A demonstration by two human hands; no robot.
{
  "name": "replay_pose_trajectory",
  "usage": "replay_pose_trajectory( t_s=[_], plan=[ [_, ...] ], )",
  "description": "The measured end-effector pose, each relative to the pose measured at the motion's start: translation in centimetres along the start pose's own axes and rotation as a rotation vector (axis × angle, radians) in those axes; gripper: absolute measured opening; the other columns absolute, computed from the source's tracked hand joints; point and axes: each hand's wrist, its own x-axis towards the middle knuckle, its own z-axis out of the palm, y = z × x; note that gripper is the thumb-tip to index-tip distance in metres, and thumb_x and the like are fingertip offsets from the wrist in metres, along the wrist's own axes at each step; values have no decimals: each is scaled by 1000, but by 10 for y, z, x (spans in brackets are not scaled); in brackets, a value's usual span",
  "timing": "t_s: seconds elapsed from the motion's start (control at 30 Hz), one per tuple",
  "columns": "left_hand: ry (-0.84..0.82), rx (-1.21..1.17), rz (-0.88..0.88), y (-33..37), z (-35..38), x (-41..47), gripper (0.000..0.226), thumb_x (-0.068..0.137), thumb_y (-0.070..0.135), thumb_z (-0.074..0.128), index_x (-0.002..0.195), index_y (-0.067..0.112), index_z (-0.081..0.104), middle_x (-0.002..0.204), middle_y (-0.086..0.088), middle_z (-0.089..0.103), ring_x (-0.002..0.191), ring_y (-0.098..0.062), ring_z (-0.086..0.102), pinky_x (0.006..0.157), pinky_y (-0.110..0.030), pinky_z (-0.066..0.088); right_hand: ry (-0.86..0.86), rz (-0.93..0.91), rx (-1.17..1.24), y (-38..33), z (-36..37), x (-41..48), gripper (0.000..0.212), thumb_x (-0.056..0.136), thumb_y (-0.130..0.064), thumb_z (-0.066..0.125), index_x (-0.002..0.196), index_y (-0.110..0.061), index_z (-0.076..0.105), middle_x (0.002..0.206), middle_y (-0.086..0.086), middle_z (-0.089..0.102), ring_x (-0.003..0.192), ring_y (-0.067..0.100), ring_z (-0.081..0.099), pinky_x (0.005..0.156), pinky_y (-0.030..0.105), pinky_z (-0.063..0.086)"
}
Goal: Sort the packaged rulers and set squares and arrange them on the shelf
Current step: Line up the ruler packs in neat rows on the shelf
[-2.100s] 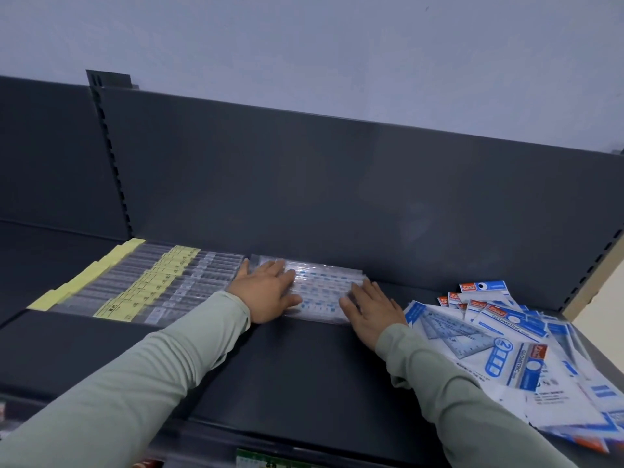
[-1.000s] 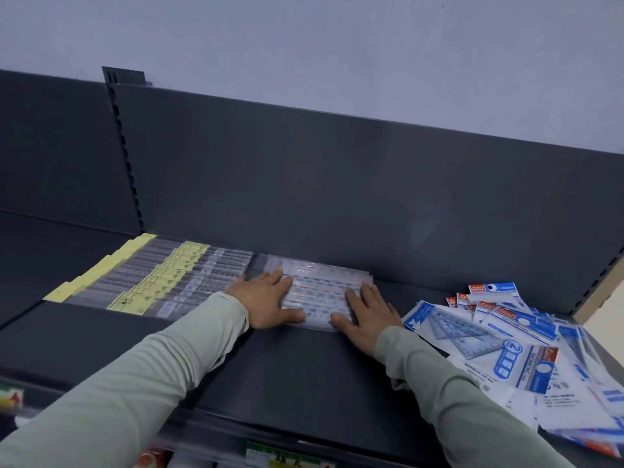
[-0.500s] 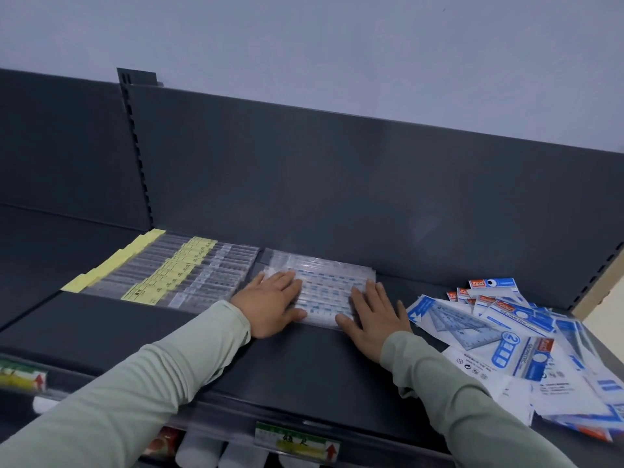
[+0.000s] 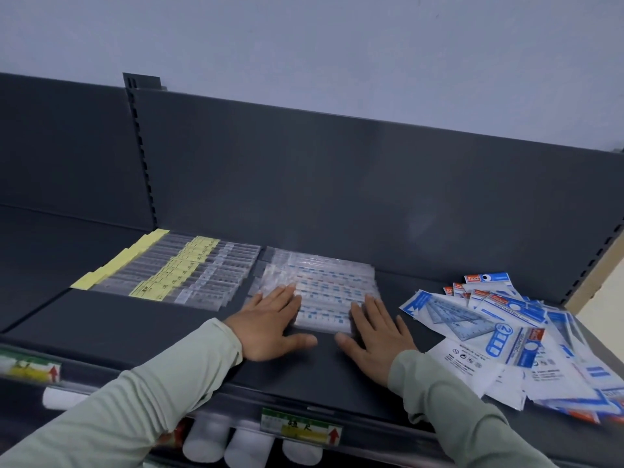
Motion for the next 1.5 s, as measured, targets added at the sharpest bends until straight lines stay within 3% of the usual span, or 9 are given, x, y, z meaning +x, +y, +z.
replay_pose_trajectory(
  t_s=[0.1, 0.27, 0.43, 0.6, 0.8, 1.0, 1.17, 1.43, 1.5],
  plan=[
    [3, 5, 15, -2, 2, -2, 88, 89, 72, 27, 153, 24, -7, 158, 3, -21, 144, -10, -22, 119, -39, -11, -24, 1, -16, 0, 1, -7, 76, 91, -67, 17, 151, -30, -11, 156, -6, -24, 143, 10, -23, 118, 42, -10],
    [122, -12, 27, -9, -12, 7, 68, 96, 59, 31, 152, 22, 18, 162, 0, -2, 148, -13, -5, 120, -43, -2, 9, 17, 71, 1, -5, -6, 71, 94, -62, 19, 152, -28, -4, 159, -6, -15, 146, 10, -15, 119, 40, -5],
    [119, 8, -70, -26, -27, 33, 74, 96, 61, 28, 154, 21, 5, 162, 1, -3, 148, -13, -3, 119, -46, -3, 87, 159, 290, 9, -18, 21, 69, 98, -54, 27, 152, -20, 1, 160, 9, -2, 148, 23, 0, 120, 38, 8],
    [103, 45, -102, -25, -28, 34, 74, 93, 66, 26, 151, 21, 21, 160, 1, 14, 147, -15, 14, 117, -49, 3, 74, 163, 284, 10, -23, 35, 73, 96, -56, 30, 152, -20, 0, 160, 4, 10, 148, 24, 6, 119, 42, 12],
    [95, 3, -117, -29, -20, 41, 83, 91, 69, 27, 154, 19, 7, 162, -6, 0, 149, -20, 2, 120, -45, 7, 112, 132, 321, 10, -24, 37, 74, 95, -56, 35, 153, -20, 7, 159, 2, 13, 147, 22, 7, 119, 41, 12],
    [122, 53, -96, -20, -18, 36, 86, 90, 72, 23, 154, 20, -2, 161, 0, -12, 148, -15, -12, 118, -51, -8, 115, 24, 66, 0, -20, 33, 71, 97, -56, 24, 153, -19, 0, 160, 0, -13, 147, 14, -12, 119, 39, -4],
    [71, 46, -82, -15, -14, 25, 88, 89, 73, 22, 154, 20, -6, 160, 2, -15, 147, -12, -13, 117, -49, -11, 36, -17, 13, 1, -9, 23, 71, 96, -59, 19, 152, -21, -3, 159, -3, -16, 146, 10, -15, 118, 39, -8],
    [106, 65, 4, -13, -7, 6, 65, 100, 51, 32, 154, 25, 5, 161, 6, -6, 148, -8, -4, 118, -43, -5, -15, -71, -30, 1, -2, -4, 75, 95, -61, 21, 151, -23, -9, 157, -5, -22, 144, 9, -20, 117, 36, -11],
    [106, 67, 6, -16, -5, 6, 63, 100, 49, 32, 154, 27, 8, 161, 7, -3, 148, -8, -1, 118, -42, -3, -23, -73, -29, -1, -1, -8, 82, 89, -70, 15, 151, -24, -10, 155, -7, -25, 143, 9, -21, 117, 36, -12]
  ],
)
